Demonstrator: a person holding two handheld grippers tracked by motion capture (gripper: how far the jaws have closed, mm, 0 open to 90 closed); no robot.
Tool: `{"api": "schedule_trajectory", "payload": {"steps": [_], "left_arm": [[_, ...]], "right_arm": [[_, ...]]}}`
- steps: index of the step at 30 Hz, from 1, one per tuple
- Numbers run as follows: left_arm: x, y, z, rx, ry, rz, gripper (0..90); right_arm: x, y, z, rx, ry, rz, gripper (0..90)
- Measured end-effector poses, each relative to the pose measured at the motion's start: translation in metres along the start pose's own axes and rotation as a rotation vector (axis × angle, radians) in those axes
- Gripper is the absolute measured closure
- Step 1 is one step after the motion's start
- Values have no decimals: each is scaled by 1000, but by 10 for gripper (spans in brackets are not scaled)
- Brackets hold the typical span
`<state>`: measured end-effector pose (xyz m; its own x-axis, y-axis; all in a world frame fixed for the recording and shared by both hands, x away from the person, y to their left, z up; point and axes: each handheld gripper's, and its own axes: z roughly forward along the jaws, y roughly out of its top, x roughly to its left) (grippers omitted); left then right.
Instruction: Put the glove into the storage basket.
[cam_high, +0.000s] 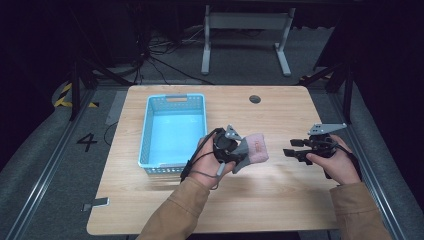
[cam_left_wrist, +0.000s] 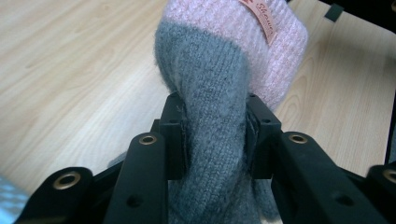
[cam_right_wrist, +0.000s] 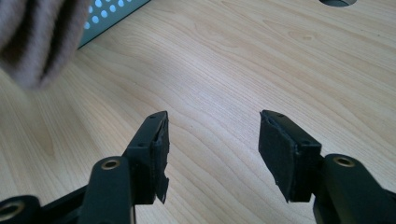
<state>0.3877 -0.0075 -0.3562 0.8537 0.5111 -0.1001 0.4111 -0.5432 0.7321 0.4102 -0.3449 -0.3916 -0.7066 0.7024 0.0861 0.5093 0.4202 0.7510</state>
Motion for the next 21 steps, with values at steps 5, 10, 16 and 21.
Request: {"api": "schedule_trajectory", "payload": {"steps": [5, 10, 16, 21], "left_arm": [[9, -1, -15, -13, 23, 0, 664], [19, -3, -28, -20, 55, -2, 663], [37, -7, -48, -35, 105, -20, 663], [50, -9, -59, -36, 136, -20, 662]], "right_arm": [[0, -1, -2, -4, -7, 6, 438], [-1, -4, -2, 2, -11, 8, 438], [-1, -9, -3, 10, -18, 14, 438], [2, -11, -3, 15, -18, 15, 438]]}}
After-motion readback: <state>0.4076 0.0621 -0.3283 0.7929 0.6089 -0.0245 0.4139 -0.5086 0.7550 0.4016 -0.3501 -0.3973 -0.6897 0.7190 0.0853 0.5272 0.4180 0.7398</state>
